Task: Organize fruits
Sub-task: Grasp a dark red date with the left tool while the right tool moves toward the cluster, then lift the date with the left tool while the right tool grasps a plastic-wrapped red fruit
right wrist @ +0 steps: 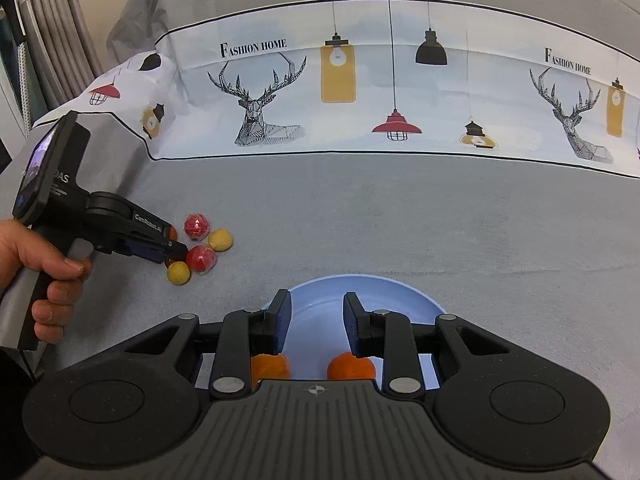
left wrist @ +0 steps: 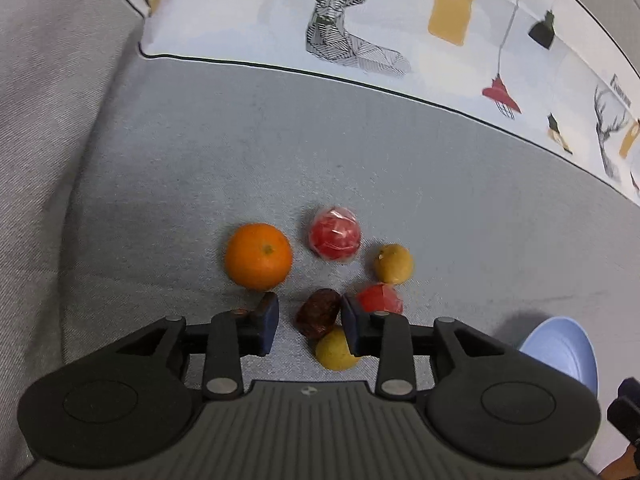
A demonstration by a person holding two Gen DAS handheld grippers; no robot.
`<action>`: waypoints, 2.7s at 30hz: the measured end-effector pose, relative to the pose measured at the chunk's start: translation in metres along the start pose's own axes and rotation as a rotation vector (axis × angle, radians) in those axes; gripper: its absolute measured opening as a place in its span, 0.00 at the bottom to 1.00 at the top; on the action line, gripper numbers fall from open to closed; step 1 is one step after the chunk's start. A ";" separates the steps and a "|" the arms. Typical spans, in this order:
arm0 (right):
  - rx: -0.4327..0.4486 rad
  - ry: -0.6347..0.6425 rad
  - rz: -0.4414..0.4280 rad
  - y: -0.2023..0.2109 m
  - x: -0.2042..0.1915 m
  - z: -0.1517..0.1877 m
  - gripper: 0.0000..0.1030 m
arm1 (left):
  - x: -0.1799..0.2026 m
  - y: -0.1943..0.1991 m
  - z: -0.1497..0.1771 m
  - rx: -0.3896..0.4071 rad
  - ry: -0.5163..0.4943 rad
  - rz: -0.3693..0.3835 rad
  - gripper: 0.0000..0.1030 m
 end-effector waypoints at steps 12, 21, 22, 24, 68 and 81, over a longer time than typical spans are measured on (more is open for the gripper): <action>0.005 0.000 0.011 -0.003 -0.011 -0.004 0.30 | 0.008 0.078 -0.004 0.235 0.113 0.126 0.24; 0.005 0.043 0.008 -0.011 -0.031 -0.003 0.29 | 0.064 0.161 -0.023 0.416 0.023 0.260 0.24; 0.004 0.042 0.009 -0.012 -0.031 -0.004 0.29 | 0.068 0.168 -0.026 0.435 0.002 0.273 0.24; 0.003 0.041 0.011 -0.014 -0.031 -0.003 0.29 | 0.071 0.174 -0.029 0.469 -0.041 0.285 0.24; -0.019 0.112 -0.114 -0.114 -0.104 -0.042 0.33 | -0.005 0.052 -0.013 0.210 0.048 -0.136 0.24; 0.101 -0.057 -0.002 0.005 0.023 -0.028 0.33 | 0.045 0.091 0.045 0.282 -0.123 -0.092 0.24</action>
Point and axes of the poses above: each gripper's, at about its wrist camera, not at the fingertips, and y roughly against the way its jaws point, x to its right, z to its underside, the point moved 3 cm from there along -y, roughly the way its jaws point, and after that the axes turned 2 degrees about z, right-handed, at the moved point
